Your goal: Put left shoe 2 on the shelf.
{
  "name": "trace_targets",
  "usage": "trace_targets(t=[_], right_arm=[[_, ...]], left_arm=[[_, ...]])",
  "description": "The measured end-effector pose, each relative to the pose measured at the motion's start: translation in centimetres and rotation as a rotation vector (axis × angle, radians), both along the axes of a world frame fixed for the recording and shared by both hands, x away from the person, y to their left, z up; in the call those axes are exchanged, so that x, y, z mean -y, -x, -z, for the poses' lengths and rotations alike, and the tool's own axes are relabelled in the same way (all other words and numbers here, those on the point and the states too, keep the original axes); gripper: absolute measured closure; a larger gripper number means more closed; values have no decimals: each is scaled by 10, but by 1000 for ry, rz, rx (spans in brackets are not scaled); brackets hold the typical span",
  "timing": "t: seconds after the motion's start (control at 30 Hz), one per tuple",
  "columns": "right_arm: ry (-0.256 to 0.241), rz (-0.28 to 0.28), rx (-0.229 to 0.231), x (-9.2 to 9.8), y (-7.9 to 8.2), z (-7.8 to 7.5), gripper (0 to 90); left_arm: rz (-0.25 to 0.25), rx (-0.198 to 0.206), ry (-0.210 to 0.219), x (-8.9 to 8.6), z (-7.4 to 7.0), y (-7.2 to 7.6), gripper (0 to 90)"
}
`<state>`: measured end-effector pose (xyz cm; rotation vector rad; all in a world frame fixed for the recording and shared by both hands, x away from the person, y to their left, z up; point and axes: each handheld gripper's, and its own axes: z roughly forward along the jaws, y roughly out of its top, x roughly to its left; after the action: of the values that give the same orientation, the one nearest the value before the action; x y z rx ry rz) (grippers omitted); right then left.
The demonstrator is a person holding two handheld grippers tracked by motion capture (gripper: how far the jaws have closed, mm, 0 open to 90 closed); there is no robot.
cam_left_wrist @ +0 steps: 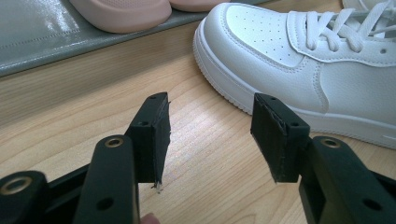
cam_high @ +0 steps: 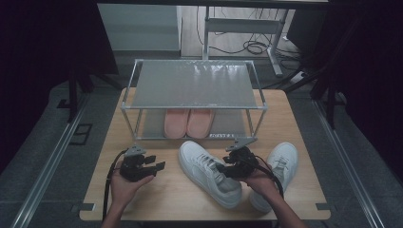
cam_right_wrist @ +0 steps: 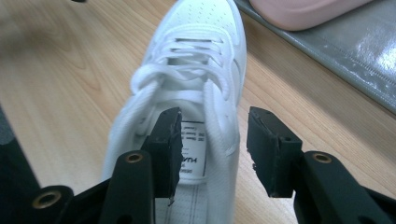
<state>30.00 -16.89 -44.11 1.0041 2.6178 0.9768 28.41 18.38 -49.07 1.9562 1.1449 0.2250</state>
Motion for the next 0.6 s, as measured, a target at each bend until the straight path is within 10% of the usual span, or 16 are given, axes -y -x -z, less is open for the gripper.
trace_targets(t=[0.6], right_arm=[[72, 21, -69, -10, -11, 20, 708]], left_arm=[[0, -2, 0, 0, 1, 0, 480]])
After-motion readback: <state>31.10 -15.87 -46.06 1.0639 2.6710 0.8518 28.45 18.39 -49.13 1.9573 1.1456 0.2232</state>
